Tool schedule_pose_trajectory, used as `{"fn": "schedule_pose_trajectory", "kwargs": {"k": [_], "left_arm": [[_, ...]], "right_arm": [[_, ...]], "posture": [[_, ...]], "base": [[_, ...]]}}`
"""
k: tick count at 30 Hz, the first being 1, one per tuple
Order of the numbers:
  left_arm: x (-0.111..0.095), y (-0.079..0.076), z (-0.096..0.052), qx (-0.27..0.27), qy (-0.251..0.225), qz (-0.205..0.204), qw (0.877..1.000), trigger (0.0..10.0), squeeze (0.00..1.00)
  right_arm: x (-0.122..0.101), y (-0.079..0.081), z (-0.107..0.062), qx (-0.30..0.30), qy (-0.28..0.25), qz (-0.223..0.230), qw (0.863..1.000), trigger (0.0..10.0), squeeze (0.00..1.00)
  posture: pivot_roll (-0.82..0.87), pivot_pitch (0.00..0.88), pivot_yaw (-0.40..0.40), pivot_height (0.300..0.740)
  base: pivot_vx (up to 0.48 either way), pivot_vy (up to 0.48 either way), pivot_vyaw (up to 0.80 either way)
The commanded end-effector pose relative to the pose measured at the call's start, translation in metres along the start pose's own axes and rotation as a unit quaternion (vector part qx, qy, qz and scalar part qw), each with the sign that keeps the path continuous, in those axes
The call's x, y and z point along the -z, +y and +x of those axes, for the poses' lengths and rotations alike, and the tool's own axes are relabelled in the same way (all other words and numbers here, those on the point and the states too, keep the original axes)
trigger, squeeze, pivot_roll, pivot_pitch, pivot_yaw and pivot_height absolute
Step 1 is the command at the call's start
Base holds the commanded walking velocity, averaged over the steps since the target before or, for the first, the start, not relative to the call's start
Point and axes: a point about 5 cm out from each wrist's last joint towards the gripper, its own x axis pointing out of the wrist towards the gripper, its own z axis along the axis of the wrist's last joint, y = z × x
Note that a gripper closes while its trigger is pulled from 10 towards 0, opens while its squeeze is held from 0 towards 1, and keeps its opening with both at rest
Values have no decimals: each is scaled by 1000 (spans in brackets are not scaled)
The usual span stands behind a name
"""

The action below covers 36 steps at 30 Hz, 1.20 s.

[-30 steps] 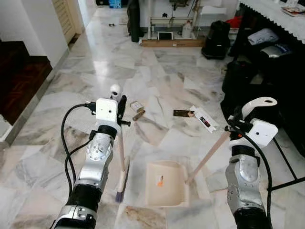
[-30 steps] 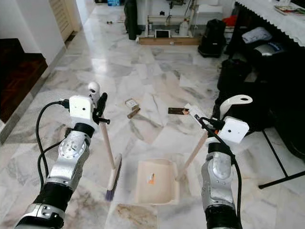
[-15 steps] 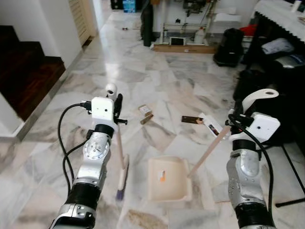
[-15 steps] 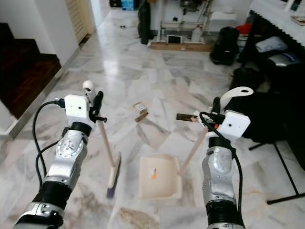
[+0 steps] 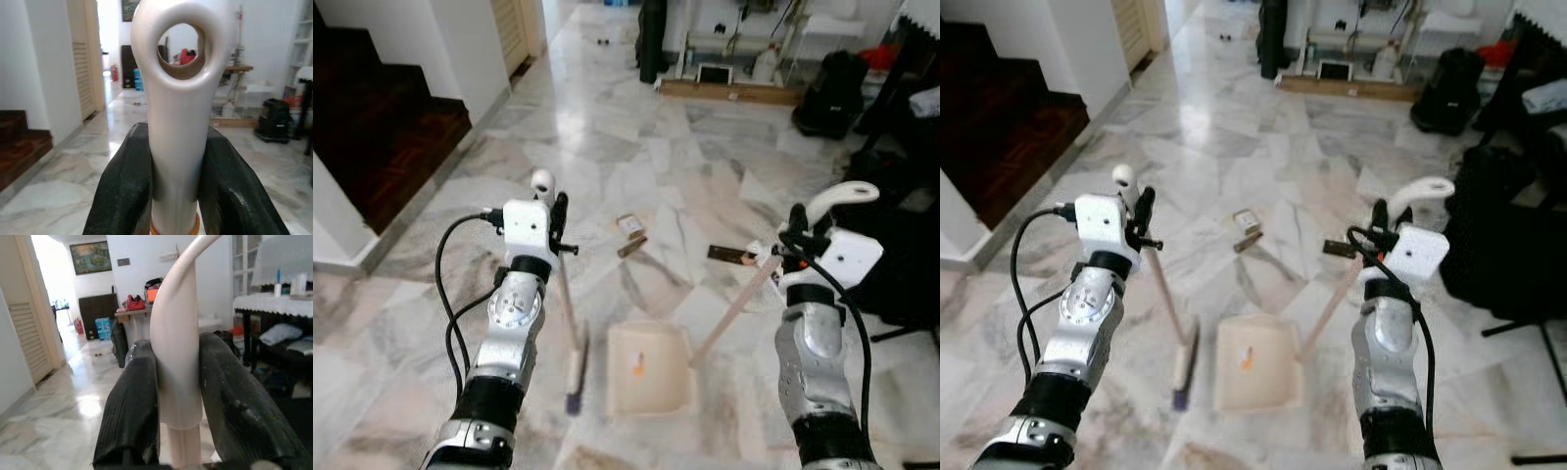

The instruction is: Sweep floor

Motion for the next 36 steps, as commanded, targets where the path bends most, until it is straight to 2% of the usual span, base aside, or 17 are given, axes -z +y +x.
{"fn": "schedule_pose_trajectory", "kwargs": {"k": [1,18,26,33,36], "left_arm": [[-11,0,5,4,-27,15,1000,10000,0],[-15,2,6,2,-36,19,999,10000,0],[-14,3,4,0,-32,18,999,10000,0],[-14,4,3,-4,-31,19,999,10000,0],[-14,4,4,-6,-31,19,999,10000,0]], "right_arm": [[-10,0,3,2,-24,9,1000,10000,0],[-10,2,2,2,-24,14,1000,10000,0],[-11,3,3,-6,-27,0,1000,10000,0],[-12,5,3,-9,-26,2,1000,10000,0],[-12,5,3,-9,-27,5,1000,10000,0]], "posture": [[29,63,-18,740],[34,66,-18,740],[37,72,-24,740],[38,83,-29,740],[38,87,-30,740]], "base": [[319,0,0],[317,0,0],[315,0,0],[293,0,664],[284,0,0]]}}
